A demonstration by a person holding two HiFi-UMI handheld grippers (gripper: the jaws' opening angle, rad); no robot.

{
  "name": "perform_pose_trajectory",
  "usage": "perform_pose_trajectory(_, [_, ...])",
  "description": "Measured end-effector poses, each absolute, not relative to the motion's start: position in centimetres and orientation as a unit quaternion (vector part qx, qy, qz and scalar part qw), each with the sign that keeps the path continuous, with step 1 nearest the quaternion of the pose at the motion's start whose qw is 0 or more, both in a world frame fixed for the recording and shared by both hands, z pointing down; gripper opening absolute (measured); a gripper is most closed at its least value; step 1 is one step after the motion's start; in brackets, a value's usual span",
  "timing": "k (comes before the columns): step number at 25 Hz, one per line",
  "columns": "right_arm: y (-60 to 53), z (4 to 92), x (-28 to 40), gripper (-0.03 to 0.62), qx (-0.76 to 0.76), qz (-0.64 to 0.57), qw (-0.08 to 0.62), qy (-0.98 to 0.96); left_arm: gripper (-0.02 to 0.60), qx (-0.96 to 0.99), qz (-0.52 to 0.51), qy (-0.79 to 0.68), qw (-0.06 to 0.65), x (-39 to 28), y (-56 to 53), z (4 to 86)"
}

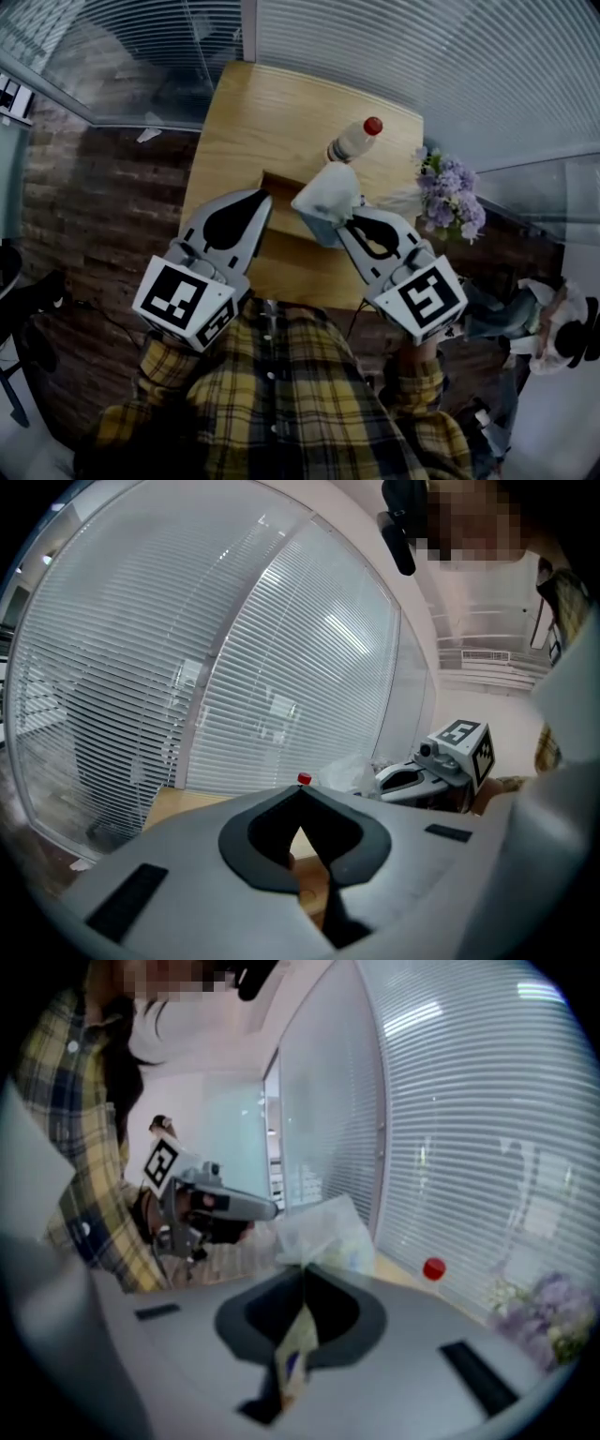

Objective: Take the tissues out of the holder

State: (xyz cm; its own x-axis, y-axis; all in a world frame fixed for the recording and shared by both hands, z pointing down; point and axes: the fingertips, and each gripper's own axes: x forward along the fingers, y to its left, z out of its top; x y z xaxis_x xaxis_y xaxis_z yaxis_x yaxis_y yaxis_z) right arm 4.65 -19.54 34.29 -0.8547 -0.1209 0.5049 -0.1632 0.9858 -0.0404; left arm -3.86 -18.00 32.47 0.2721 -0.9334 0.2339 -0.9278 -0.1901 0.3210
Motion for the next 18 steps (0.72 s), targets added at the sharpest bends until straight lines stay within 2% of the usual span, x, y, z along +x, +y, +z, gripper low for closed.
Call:
perform_pose_trajectory(9, [-19.7,31.1,7.6,0.017,0.131,0.080,0.182,-0.971,0.009,0.791,0.007,-0.577,0.205,-1.6,-18.1,32.5])
perform_pose_trajectory(18, [-20.4,32.7,10.4,0.017,0.176,0.142,0.158,-0.961,0.009,0.808,0.017,-0.552,0.206,0.8,-19.2,32.4])
